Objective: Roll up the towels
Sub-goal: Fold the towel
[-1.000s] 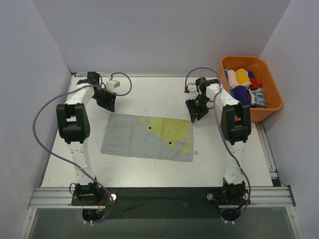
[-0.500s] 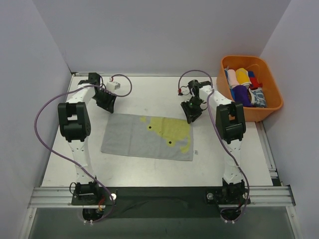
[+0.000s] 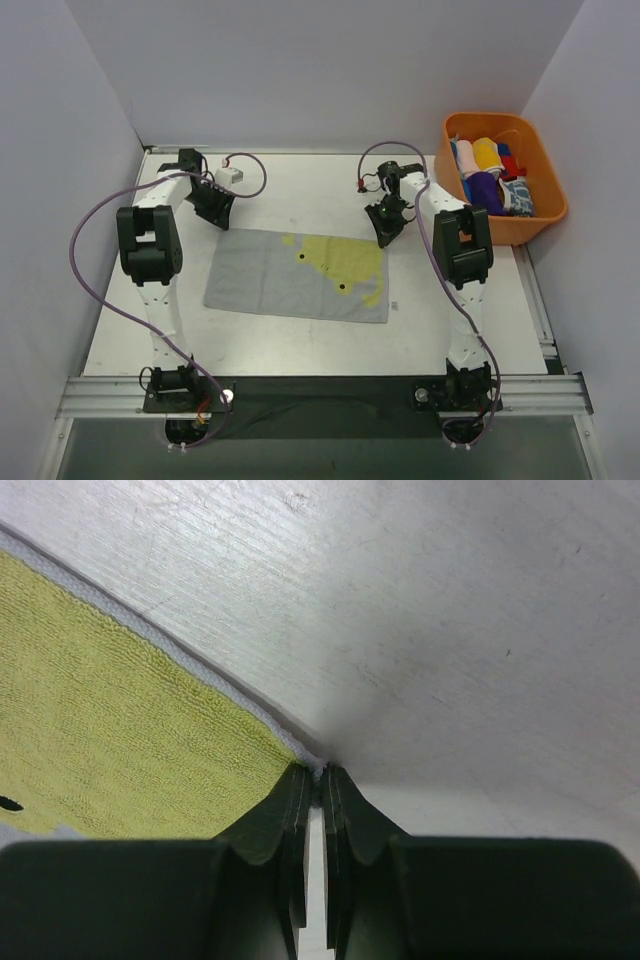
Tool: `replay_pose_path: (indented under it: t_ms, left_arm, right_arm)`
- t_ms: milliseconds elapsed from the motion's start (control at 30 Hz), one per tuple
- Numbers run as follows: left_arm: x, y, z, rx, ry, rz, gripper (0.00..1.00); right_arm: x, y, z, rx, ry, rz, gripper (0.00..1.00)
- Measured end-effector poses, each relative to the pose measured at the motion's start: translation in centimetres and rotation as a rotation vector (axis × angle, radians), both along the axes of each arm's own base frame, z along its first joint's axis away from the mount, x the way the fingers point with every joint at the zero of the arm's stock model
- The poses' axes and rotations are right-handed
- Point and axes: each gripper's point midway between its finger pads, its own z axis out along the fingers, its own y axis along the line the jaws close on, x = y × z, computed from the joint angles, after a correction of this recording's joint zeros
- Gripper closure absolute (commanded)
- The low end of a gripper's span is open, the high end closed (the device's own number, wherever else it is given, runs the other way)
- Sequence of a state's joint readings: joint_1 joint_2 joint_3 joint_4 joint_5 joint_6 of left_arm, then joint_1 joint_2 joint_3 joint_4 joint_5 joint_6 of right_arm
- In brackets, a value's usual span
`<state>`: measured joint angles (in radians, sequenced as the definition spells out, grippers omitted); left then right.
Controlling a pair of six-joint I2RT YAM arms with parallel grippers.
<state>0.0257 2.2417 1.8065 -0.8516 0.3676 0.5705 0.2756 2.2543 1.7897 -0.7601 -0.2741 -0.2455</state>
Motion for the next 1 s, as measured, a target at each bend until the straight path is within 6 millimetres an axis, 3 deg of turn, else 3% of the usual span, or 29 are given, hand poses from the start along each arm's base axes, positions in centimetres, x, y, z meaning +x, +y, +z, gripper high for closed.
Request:
replay_pose_path:
  t_ms: [33, 167, 367, 500, 733, 800, 833, 1000]
  left_arm:
    - [0.0, 0.0, 0.0, 0.000, 0.000, 0.000, 0.54]
    - [-0.1, 0.0, 0.0, -0.001, 0.001, -0.003, 0.77]
    - [-0.1, -0.4, -0.1, -0.019, 0.012, -0.005, 0.88]
    - [0.4, -0.6, -0.3, -0.036, 0.017, -0.002, 1.00]
    - [1.1, -1.0, 0.6, -0.082, 0.011, 0.016, 1.00]
    - [1.6, -0.9, 1.4, -0.093, -0.006, 0.028, 0.86]
    - [2.0, -0.7, 1.8, -0.094, -0.018, 0.035, 0.71]
    - [2.4, -0.1, 2.4, -0.086, -0.028, 0.055, 0.60]
  right_arm:
    - [0.0, 0.0, 0.0, 0.000, -0.001, 0.001, 1.00]
    - [0.1, 0.0, 0.1, 0.000, -0.003, 0.006, 1.00]
    - [1.6, 0.3, 0.6, 0.004, -0.042, 0.017, 1.00]
    - [2.6, 0.4, 0.8, 0.004, -0.067, 0.018, 1.00]
    - [3.1, -0.3, 1.1, -0.002, -0.082, 0.013, 1.00]
    - [3.5, -0.5, 1.3, -0.004, -0.092, 0.010, 1.00]
    - [3.6, -0.5, 1.4, -0.004, -0.096, 0.011, 1.00]
    - [3.7, -0.5, 1.4, -0.004, -0.098, 0.012, 1.00]
